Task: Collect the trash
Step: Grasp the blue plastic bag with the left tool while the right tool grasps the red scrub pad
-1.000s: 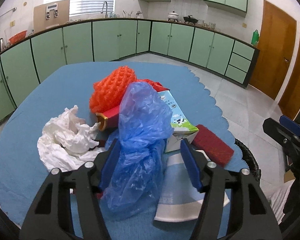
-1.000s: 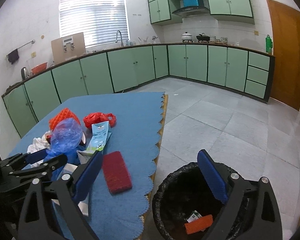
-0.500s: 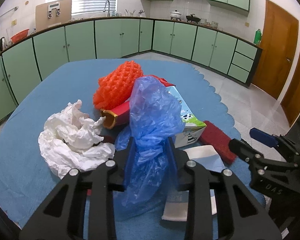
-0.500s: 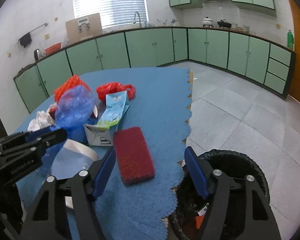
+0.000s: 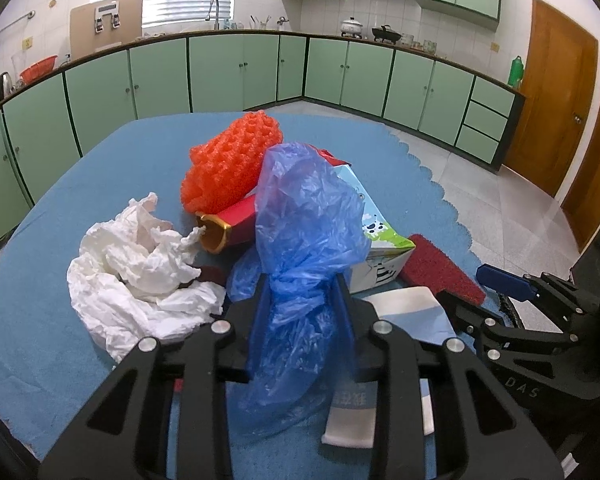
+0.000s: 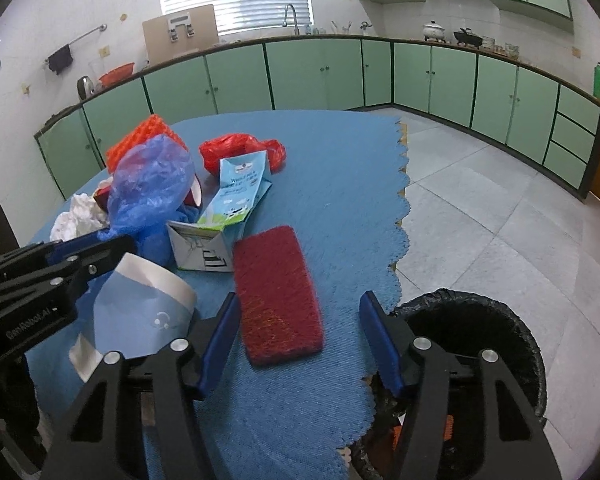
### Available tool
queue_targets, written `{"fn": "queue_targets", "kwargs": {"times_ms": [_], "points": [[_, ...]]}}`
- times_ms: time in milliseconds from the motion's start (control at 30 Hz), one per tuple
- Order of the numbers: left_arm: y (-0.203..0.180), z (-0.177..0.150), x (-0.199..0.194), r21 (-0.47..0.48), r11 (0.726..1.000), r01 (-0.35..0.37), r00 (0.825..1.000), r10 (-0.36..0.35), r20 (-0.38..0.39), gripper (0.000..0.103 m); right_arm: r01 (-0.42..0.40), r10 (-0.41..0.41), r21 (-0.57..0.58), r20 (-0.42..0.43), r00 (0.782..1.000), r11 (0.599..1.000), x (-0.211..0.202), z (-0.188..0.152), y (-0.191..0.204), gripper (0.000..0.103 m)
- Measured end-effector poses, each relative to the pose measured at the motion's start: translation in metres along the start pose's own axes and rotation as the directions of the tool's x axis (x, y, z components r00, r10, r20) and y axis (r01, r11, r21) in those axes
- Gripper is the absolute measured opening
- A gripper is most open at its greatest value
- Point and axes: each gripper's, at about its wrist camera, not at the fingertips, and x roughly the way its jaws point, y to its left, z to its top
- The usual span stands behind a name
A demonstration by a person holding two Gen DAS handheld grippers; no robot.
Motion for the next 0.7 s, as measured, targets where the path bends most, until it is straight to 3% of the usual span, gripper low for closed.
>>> {"fn": "queue_targets", "kwargs": {"times_ms": [167, 233, 300, 700], "points": [[0.0, 0.0, 0.001, -0.001, 1.0, 0.0, 1.0, 0.0, -0.001, 0.03, 0.005, -0.006, -0.038, -0.016, 1.0, 0.999, 0.002, -0.003, 0.006, 0.061], [0.0, 0.001, 0.0, -0.002, 1.0, -0.003, 1.0, 0.003, -0.001, 0.029, 0.004, -0.004, -0.045, -0.015, 1.0, 0.999, 0.001, -0.003, 0.006, 0.047], [0.0, 0.001, 0.0, -0.003, 1.0, -0.006, 1.0, 0.006, -0.001, 0.026, -0.023, 0.022, -0.038, -0.019, 1.0, 0.999, 0.0, -0.002, 0.005, 0.042], [-0.004, 0.011, -0.029, -0.004, 1.0, 0.004, 0.998, -0.004, 0.07, 0.018, -0.044, 0.044, 0.001, 0.069, 0.997, 0.999, -0.035, 0.019, -0.007, 0.041]]}}
